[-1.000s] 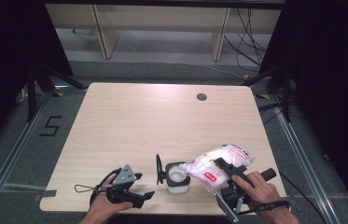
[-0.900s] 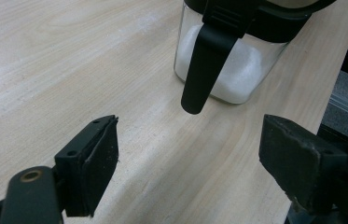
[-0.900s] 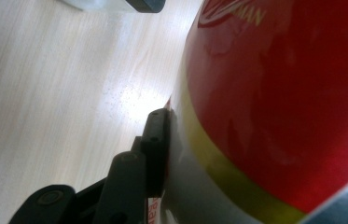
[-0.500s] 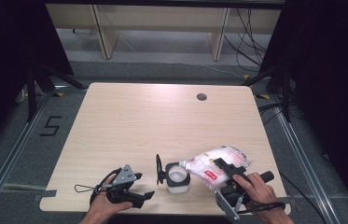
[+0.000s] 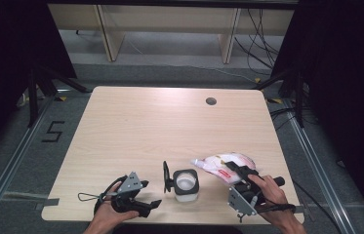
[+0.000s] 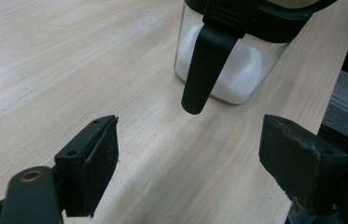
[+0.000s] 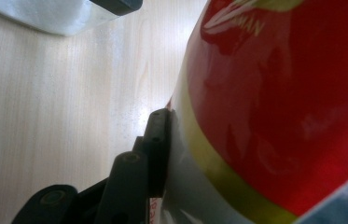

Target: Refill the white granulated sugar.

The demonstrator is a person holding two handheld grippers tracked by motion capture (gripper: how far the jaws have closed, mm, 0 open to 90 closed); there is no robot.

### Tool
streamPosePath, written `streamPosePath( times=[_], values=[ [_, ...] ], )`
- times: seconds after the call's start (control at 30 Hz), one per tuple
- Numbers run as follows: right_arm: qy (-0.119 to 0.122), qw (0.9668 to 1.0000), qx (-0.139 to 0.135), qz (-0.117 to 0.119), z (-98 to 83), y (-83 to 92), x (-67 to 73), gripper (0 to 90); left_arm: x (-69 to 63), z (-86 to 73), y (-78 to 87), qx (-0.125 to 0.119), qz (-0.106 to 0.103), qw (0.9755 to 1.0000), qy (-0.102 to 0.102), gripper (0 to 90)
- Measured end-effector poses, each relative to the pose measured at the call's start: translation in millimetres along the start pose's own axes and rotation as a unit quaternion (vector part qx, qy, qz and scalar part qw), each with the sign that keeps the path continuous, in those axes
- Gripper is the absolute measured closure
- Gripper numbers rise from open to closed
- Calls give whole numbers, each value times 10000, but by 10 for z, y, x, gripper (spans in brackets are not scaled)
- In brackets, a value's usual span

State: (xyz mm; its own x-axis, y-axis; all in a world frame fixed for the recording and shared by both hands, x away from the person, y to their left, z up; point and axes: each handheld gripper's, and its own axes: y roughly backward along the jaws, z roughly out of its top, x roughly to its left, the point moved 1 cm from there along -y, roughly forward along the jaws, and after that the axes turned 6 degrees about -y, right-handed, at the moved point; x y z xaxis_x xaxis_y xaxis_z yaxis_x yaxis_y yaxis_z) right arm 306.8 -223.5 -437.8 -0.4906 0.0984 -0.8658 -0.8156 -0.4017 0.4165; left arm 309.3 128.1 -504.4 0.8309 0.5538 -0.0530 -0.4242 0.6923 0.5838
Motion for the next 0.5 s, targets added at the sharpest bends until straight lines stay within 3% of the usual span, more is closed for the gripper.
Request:
streamPosePath(
  times=[0.07,0.1,0.13,0.23,0.27,0.3,0.33,0.37,0.43,0.47,0.5],
  values=[
    [-174,9998,4,32,-22,-20,0,670,-7,0,-5,-33,-25,10000,33,195],
    [-11,10000,-56,11,-21,-36,-31,671,-8,0,-6,-31,-30,10000,31,195],
    [-67,9999,-77,31,-27,-48,-33,671,-9,0,-5,-33,-29,10000,33,195],
    [-439,9990,-60,105,-59,-87,-27,674,-8,1,-5,-34,-29,10000,30,195],
    [-280,9995,-124,94,-63,-112,-64,674,-8,1,-5,-32,-29,10000,33,195],
    [-552,9984,-103,104,-83,-132,-46,675,-9,1,-5,-35,-31,10000,35,195],
    [-620,9979,-111,137,-96,-151,-59,675,-14,3,-7,-64,-53,9999,68,195],
    [-378,9990,-207,114,-102,-177,-111,676,-3,6,3,11,-93,9999,39,195],
    [-763,9967,-222,175,-147,-213,-99,677,7,7,6,-2,-79,10000,-33,195],
    [-669,9973,-252,164,-156,-222,-123,677,15,7,4,-26,-57,9999,-116,195],
    [-831,9961,-221,208,-173,-227,-110,678,15,6,4,-21,-58,9999,-113,195]
  ],
)
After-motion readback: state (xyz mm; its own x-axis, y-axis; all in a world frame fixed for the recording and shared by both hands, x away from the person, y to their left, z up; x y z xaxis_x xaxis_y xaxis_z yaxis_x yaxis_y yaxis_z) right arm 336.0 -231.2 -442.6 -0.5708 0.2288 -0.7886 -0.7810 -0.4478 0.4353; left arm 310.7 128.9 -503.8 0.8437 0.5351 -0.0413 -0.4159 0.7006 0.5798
